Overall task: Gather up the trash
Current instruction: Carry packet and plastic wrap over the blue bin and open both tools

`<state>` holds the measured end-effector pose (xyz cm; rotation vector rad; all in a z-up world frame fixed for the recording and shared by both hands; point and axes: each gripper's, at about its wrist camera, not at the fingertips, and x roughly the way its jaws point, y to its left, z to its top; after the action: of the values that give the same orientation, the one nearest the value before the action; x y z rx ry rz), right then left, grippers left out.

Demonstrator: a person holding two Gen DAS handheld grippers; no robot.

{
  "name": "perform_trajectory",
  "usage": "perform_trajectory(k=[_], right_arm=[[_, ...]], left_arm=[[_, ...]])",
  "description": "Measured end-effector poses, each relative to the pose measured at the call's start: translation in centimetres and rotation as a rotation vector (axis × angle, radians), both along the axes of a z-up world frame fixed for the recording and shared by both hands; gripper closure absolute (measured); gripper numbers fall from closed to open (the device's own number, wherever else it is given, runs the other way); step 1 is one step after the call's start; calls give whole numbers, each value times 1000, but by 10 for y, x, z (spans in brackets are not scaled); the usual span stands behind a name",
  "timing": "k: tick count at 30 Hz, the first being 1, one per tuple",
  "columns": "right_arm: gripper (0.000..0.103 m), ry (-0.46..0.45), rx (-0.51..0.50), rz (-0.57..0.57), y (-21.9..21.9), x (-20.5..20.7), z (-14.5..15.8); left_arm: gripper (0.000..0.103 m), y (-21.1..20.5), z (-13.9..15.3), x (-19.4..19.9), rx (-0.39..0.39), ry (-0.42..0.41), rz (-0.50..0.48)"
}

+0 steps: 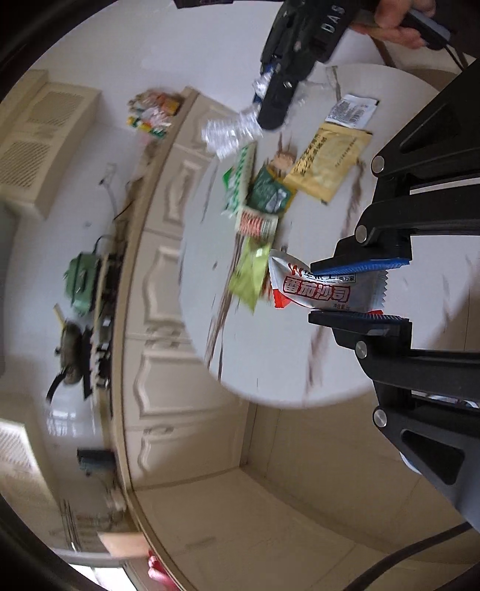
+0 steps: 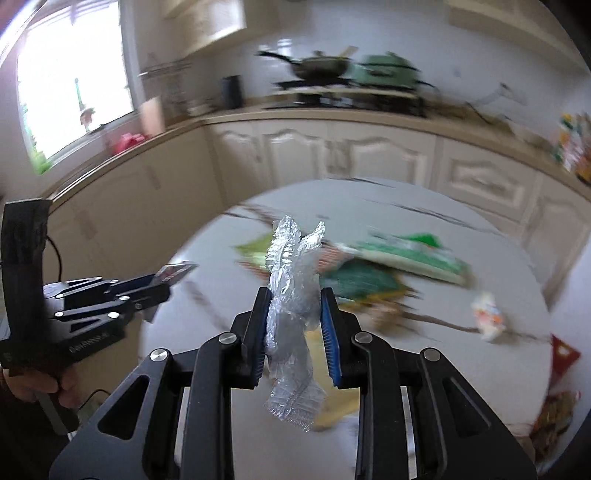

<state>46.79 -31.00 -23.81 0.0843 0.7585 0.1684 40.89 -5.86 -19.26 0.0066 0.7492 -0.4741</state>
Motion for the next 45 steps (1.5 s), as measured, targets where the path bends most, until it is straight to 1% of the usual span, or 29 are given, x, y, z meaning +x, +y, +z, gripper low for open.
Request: perform_trajectory(k=[3,4,6,8,10,11,14,15,18,20,21,22,23,24,26,27,29,31,32,34,36,38,40,42,43,44,45], right_arm=[[78,-14,-6,93,52,5,6],[78,-16,-8,136,76,7,8],[78,-19,-9,193,110,9,7],[78,-6,-14,272,154,14,1],[78,13,-14,341,195,17,-8],[78,24,-16,365,208,19,-13],[78,64,-35,454,262,25,-38],[78,78,-39,477,279,27,-47],[78,134,-62,530,321,38,-81],[78,187,-72,551,346,50,-113],[78,217,-74,558,354,54,-126],[78,257,-74,561,364,61,-149],[78,288,-78,563,371,66,-166],[78,335,-86,563,378,73,-185],[78,393,-88,564,386,82,-216],[78,447,-85,566,392,89,-240],[78,510,-68,559,396,100,-272],[78,578,-63,547,401,111,-309],[78,600,-53,543,402,115,-320],[77,657,-46,534,404,122,-349],[77,677,-45,530,403,126,-365],[76,690,-36,529,404,130,-376],[73,690,-15,529,398,133,-381],[73,695,-11,527,399,137,-383],[72,690,-3,526,399,138,-382],[72,686,4,524,397,138,-382],[69,685,10,516,394,136,-380]], left_arm=[[88,45,12,-15,-3,-37,65],[88,64,15,-20,-2,-49,97],[88,96,18,-27,4,-68,155],[88,129,16,-32,19,-72,214],[88,161,6,-36,25,-52,274],[88,172,2,-37,24,-44,293],[88,217,-24,-41,49,14,385],[88,225,-31,-41,58,30,404],[88,255,-67,-38,102,115,472],[88,271,-99,-36,93,187,493],[88,274,-109,-32,93,215,499],[88,279,-127,-29,94,254,505],[88,283,-140,-25,94,284,510],[88,289,-159,-22,96,329,515],[88,296,-192,-16,97,409,516],[88,298,-211,-13,108,455,516],[87,300,-244,-9,122,526,511],[87,302,-265,-4,122,576,509],[87,303,-276,-2,125,605,508],[86,305,-290,1,131,637,515],[82,305,-301,8,129,674,520],[81,307,-306,14,116,688,531],[79,304,-308,22,121,705,541],[75,303,-304,28,115,704,555],[74,298,-304,47,111,708,562],[71,299,-302,46,105,706,571],[67,298,-300,47,97,705,578]])
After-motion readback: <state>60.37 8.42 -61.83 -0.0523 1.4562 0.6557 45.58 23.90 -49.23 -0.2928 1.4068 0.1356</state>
